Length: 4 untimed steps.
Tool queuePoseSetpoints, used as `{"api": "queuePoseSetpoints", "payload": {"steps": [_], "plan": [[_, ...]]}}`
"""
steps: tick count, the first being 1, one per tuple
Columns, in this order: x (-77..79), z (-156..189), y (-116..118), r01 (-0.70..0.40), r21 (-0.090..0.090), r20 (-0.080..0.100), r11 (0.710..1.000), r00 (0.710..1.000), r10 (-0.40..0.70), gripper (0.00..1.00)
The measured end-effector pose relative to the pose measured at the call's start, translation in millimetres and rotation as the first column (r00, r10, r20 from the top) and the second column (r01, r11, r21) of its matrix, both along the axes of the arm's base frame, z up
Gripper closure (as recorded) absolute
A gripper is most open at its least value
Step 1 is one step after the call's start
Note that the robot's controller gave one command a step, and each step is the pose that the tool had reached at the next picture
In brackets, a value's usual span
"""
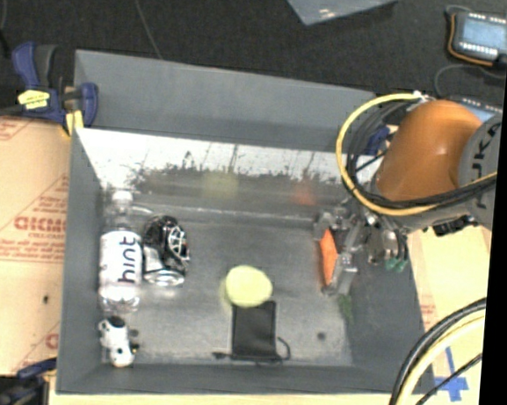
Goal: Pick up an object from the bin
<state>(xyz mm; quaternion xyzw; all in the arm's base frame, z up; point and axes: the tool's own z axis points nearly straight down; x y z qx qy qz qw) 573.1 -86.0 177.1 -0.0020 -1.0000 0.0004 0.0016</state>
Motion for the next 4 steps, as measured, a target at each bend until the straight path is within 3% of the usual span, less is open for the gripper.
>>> {"api": "queuePoseSetpoints", "payload": {"steps": [1, 2, 3, 4], "plan": [[1.2, 4.7, 0.2, -0.002, -0.001, 0.007, 1.0, 1.0, 0.002, 0.0], [-10.6, 30.6, -0.1, -0.103, 0.001, 0.002, 0.995, 0.995, 0.103, 0.0], [-23.6, 33.3, 27.6, -0.081, -0.002, 0.011, 0.997, 0.997, 0.081, 0.0], [1.5, 14.9, 39.0, -0.017, 0.001, 0.009, 1.0, 1.0, 0.017, 0.0]]}}
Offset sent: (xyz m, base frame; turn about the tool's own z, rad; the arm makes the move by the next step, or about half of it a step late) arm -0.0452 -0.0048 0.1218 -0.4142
